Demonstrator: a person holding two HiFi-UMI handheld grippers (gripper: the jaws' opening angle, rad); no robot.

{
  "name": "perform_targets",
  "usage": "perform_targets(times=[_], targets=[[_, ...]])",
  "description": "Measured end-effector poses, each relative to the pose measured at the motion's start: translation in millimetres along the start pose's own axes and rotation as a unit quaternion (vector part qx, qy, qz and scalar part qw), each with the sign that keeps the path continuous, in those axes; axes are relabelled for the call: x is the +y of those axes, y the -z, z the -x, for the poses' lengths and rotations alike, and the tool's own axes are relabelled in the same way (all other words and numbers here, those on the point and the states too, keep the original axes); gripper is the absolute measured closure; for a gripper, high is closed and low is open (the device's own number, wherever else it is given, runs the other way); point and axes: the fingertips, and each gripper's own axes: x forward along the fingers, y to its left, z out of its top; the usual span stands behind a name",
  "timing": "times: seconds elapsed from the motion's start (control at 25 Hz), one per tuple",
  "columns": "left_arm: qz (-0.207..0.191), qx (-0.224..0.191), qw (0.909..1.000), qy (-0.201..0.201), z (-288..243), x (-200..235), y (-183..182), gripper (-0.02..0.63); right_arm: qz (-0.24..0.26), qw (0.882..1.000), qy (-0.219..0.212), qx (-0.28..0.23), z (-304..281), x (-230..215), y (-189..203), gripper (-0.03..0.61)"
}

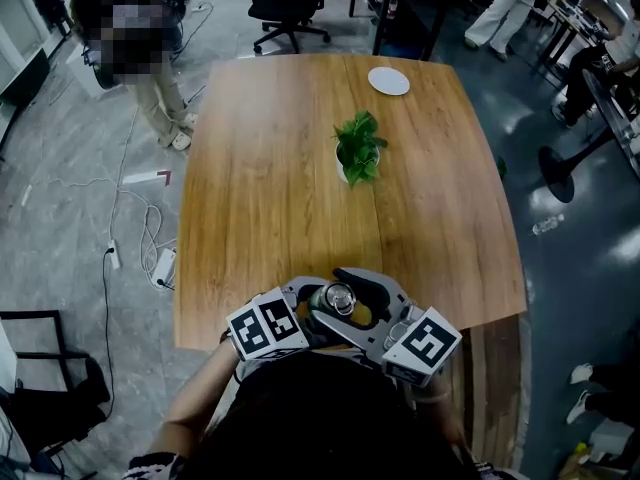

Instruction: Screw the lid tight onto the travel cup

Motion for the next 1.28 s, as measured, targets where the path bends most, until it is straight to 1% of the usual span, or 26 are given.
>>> perform_targets(times=[0.08, 0.12, 0.2, 0.24, 0.28, 0.32, 0.36, 0.4, 0.44, 0.48, 0.52, 0.56, 0.6, 0.64, 0.68, 0.72, 0.76, 0.84, 0.92, 0.96, 1.0, 1.04, 1.08, 1.16, 1.24, 1.28], targets=[[0.005, 0.011, 0.9981, -0.061, -0.9, 14.8, 1.5, 0.233, 0.011, 0.999, 0.041, 0.0, -1.4, -7.9, 1.8, 0.307], [0.005, 0.02, 0.995, -0.098, -0.2, 23.2, 2.4, 0.232, 0.011, 0.998, 0.062, -0.005, -1.5, -12.6, 2.3, 0.307], [-0.002, 0.039, 0.9851, -0.168, 2.3, 36.9, 3.5, 0.233, 0.006, 0.995, 0.102, -0.009, 0.1, -22.2, 5.8, 0.307], [-0.006, 0.044, 0.9802, -0.193, 3.1, 41.3, 3.9, 0.233, 0.001, 0.994, 0.113, -0.011, 0.7, -24.9, 6.5, 0.307], [-0.01, 0.047, 0.9777, -0.204, 3.3, 43.3, 4.4, 0.233, -0.003, 0.993, 0.113, -0.015, 0.6, -25.2, 5.7, 0.307], [-0.013, 0.045, 0.9789, -0.199, 2.7, 42.1, 4.8, 0.233, -0.006, 0.994, 0.104, -0.018, 0.5, -23.1, 4.3, 0.307], [-0.016, 0.038, 0.9837, -0.175, 1.5, 37.6, 4.3, 0.233, -0.008, 0.996, 0.086, -0.02, 0.8, -19.0, 2.7, 0.307], [-0.018, 0.026, 0.9901, -0.137, 0.7, 30.0, 2.8, 0.233, -0.011, 0.998, 0.062, -0.021, 1.8, -13.5, 0.2, 0.307], [-0.019, 0.013, 0.9959, -0.088, 0.8, 20.1, 0.8, 0.233, -0.014, 0.999, 0.035, -0.024, 3.2, -7.2, -3.0, 0.307], [-0.018, 0.003, 0.9992, -0.036, 1.8, 8.6, -0.9, 0.233, -0.016, 0.999, 0.007, -0.027, 4.5, -0.5, -6.1, 0.305], [-0.018, -0.004, 0.9997, 0.014, 3.2, -3.0, -2.2, 0.232, -0.018, 0.999, -0.019, -0.028, 5.4, 5.8, -7.9, 0.305], [-0.016, -0.008, 0.9983, 0.056, 4.2, -13.3, -2.7, 0.233, -0.017, 0.999, -0.038, -0.026, 5.8, 10.9, -7.8, 0.305], [-0.014, -0.009, 0.9962, 0.086, 4.4, -20.8, -2.7, 0.233, -0.012, 0.999, -0.049, -0.021, 5.9, 13.8, -5.5, 0.305], [-0.011, -0.01, 0.9948, 0.1, 4.0, -24.9, -2.6, 0.232, -0.006, 0.999, -0.05, -0.013, 5.6, 14.6, -2.4, 0.307], [-0.008, -0.009, 0.9951, 0.098, 3.0, -25.2, -2.8, 0.233, 0.001, 0.999, -0.043, -0.008, 4.8, 13.6, -0.7, 0.306], [-0.005, -0.007, 0.9967, 0.081, 1.8, -21.5, -3.3, 0.233, 0.006, 1.0, -0.028, -0.008, 3.4, 11.1, -1.7, 0.307], [-0.004, -0.004, 0.9986, 0.052, 0.7, -14.5, -4.0, 0.233, 0.01, 1.0, -0.007, -0.013, 2.0, 7.1, -4.5, 0.306], [-0.01, 0.006, 0.9996, -0.026, -0.3, 4.9, -4.8, 0.233, 0.014, 0.999, 0.04, -0.032, 1.3, -4.0, -8.3, 0.305], [-0.03, 0.025, 0.9937, -0.105, 0.8, 22.8, -3.1, 0.233, 0.011, 0.996, 0.076, -0.034, 2.5, -12.7, -6.1, 0.305], [-0.04, 0.033, 0.9903, -0.129, 1.4, 27.7, -1.5, 0.233, 0.009, 0.996, 0.081, -0.028, 2.7, -13.8, -3.9, 0.306], [-0.047, 0.035, 0.9894, -0.133, 1.7, 28.8, -0.1, 0.233, 0.007, 0.997, 0.073, -0.024, 2.6, -12.3, -2.7, 0.307], [-0.048, 0.031, 0.9916, -0.116, 1.8, 25.7, 0.6, 0.233, 0.003, 0.998, 0.053, -0.026, 2.5, -8.5, -3.6, 0.307], [-0.046, 0.02, 0.9954, -0.082, 1.8, 18.8, 0.1, 0.233, -0.005, 0.999, 0.025, -0.032, 2.9, -3.5, -6.2, 0.305], [-0.033, -0.005, 0.9994, 0.007, 2.8, -1.6, -3.6, 0.233, -0.013, 0.999, -0.028, -0.035, 5.3, 7.1, -8.9, 0.305], [-0.014, -0.025, 0.996, 0.085, 5.9, -20.8, -7.4, 0.233, 0.002, 0.998, -0.059, -0.017, 8.0, 15.4, -4.3, 0.305], [-0.005, -0.032, 0.9929, 0.114, 7.7, -27.7, -8.8, 0.233, 0.007, 0.998, -0.068, -0.011, 8.8, 18.1, -2.1, 0.305]])
